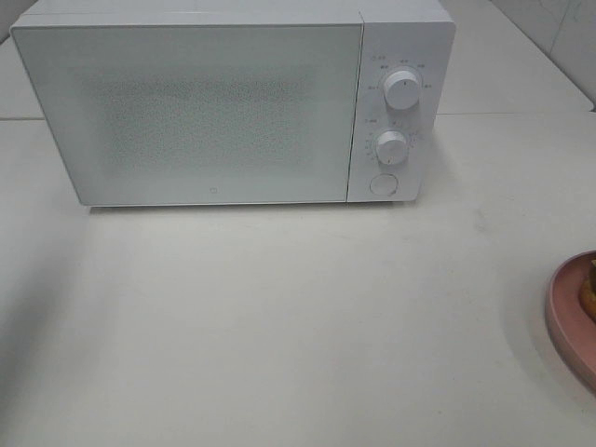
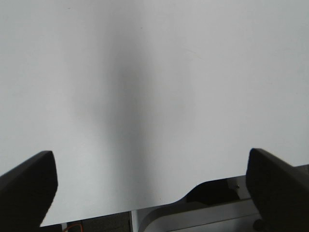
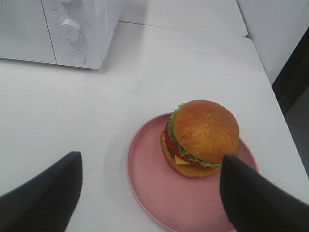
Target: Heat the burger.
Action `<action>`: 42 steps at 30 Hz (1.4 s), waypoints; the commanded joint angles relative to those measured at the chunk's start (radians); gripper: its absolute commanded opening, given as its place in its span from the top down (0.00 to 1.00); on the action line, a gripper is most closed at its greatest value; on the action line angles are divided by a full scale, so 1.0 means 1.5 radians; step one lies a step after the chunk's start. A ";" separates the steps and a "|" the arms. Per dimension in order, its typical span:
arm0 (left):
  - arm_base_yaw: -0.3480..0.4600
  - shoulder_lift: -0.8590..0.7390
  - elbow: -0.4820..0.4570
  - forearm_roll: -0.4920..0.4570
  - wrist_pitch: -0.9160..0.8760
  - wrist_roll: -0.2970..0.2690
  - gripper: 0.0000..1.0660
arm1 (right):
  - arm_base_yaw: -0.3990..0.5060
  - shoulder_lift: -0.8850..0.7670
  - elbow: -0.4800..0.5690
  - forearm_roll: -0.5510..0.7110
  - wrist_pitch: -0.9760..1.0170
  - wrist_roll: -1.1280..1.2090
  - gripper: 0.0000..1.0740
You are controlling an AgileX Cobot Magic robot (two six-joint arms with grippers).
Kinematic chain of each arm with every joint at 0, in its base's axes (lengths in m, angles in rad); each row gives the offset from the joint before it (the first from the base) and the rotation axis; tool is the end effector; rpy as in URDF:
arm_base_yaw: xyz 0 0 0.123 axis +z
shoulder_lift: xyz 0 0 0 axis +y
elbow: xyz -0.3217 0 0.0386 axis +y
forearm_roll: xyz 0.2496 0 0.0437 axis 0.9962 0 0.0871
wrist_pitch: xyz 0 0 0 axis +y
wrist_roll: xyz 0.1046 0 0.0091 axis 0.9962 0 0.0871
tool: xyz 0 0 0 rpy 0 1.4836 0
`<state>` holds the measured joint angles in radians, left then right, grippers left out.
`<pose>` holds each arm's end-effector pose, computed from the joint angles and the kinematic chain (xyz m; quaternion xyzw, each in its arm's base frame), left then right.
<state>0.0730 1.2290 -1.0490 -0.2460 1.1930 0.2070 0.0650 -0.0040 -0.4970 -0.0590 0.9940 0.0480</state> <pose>0.2129 -0.0083 0.3395 0.0372 0.9821 -0.0985 0.1562 -0.0272 -0.0070 0.2772 -0.0069 0.8347 0.0016 0.5507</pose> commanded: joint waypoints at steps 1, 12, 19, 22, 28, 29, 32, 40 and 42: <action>0.016 -0.074 0.067 -0.001 -0.038 -0.005 0.08 | -0.001 -0.017 0.000 -0.002 0.001 -0.006 0.29; 0.016 -0.239 0.232 0.010 -0.129 -0.007 0.08 | -0.001 -0.017 0.000 -0.002 0.001 -0.006 0.29; 0.016 -0.365 0.315 0.016 -0.133 -0.007 0.08 | -0.001 -0.017 0.000 -0.002 0.001 -0.006 0.29; 0.016 -0.407 0.333 0.019 -0.135 -0.010 0.08 | -0.001 -0.017 0.000 -0.002 0.001 -0.006 0.29; 0.016 -0.465 0.334 0.023 -0.115 -0.040 0.08 | -0.001 -0.017 0.000 -0.002 0.001 -0.006 0.29; 0.016 -0.465 0.334 0.023 -0.115 -0.040 0.08 | -0.001 -0.017 0.000 -0.002 0.001 -0.006 0.29; 0.016 -0.488 0.338 0.028 -0.098 -0.046 0.08 | -0.001 -0.017 0.000 -0.002 0.001 -0.006 0.29; 0.016 -0.562 0.352 0.051 -0.077 -0.073 0.08 | -0.001 -0.017 0.000 -0.002 0.001 -0.006 0.29; 0.014 -0.584 0.352 0.051 -0.077 -0.073 0.08 | -0.001 -0.017 0.000 -0.002 0.001 -0.006 0.29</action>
<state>0.0940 0.3930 -0.5270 -0.1700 1.0740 0.1070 0.0650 -0.0040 -0.4970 -0.0590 0.9940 0.0480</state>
